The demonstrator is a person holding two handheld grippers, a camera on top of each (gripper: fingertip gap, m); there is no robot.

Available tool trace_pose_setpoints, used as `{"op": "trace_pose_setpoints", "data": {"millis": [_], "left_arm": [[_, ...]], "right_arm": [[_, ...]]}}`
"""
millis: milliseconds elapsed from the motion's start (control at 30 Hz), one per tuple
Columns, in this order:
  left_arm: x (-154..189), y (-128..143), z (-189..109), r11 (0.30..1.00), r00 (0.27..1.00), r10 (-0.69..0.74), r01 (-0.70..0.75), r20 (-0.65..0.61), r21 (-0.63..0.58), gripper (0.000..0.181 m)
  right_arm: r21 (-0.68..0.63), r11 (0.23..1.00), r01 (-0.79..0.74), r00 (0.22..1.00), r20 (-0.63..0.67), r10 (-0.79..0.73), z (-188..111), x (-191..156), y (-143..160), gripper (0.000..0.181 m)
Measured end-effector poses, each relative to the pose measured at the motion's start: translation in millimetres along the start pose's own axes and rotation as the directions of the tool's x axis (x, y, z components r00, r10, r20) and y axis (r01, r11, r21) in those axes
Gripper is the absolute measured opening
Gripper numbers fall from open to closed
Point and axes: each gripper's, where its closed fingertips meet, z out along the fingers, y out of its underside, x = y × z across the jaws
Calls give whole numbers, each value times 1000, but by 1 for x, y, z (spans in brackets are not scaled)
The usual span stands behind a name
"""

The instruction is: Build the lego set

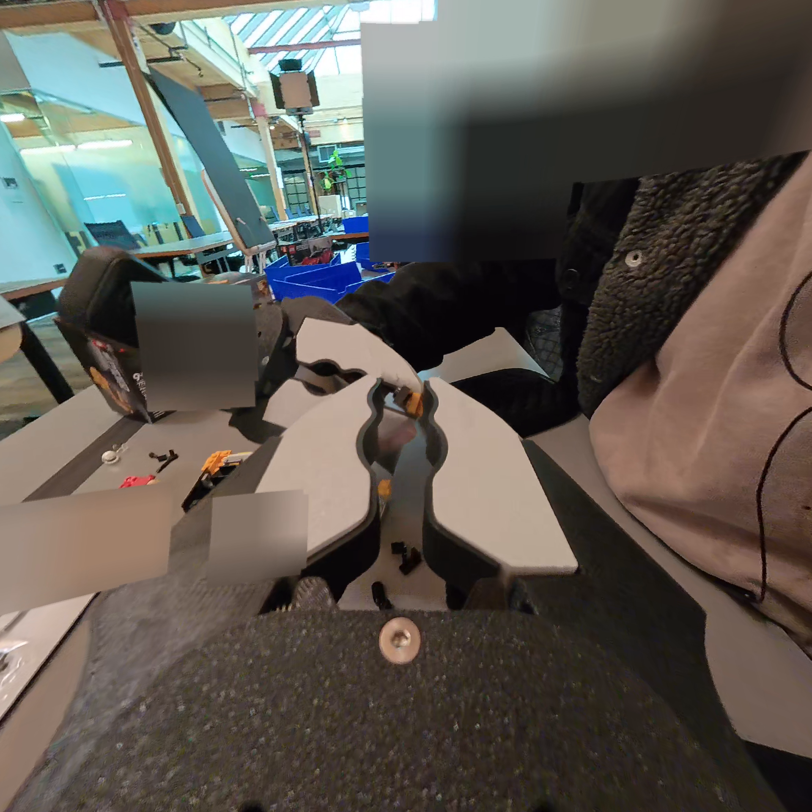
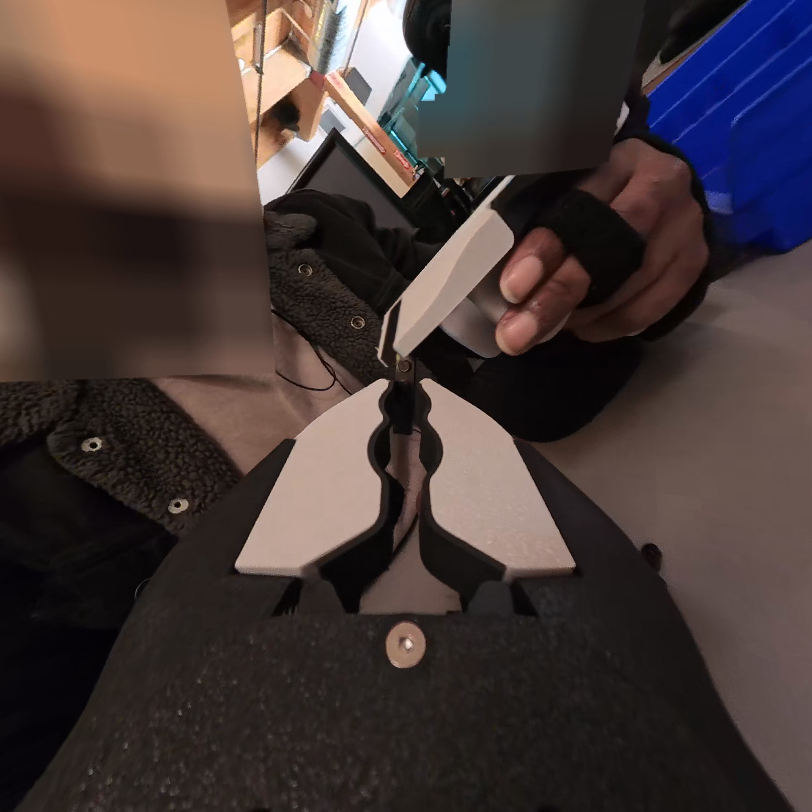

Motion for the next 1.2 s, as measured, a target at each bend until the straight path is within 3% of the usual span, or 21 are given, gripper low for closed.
{"op": "trace_pose_setpoints", "data": {"millis": [233,400,533,600,733,867,1067,1200], "left_arm": [[11,-3,1,1000,999,16,-16,-46,-7,10],[6,-13,0,998,999,-47,48,-26,52,10],[-12,-21,-8,974,985,-172,168,13,151,9],[-28,-23,-14,943,959,-279,265,43,201,9],[-53,-24,-25,859,888,-454,415,74,298,9],[-67,-20,-29,781,817,-572,517,69,350,9],[-78,-11,-31,715,748,-658,588,82,378,9],[-80,-6,-29,677,706,-704,631,82,378,9]], "right_arm": [[14,1000,-1,997,72,0,7,-6,2,8],[121,992,29,996,83,-39,4,-11,-9,8],[267,958,105,994,-10,-106,-6,-13,-29,22],[307,934,185,979,-138,-149,-16,-8,-36,26],[326,871,369,864,-465,-192,-39,8,-46,26],[226,856,465,709,-674,-207,-39,28,-44,30],[199,820,536,575,-797,-182,-38,42,-57,27],[166,797,580,501,-845,-188,-44,45,-61,15]]}}
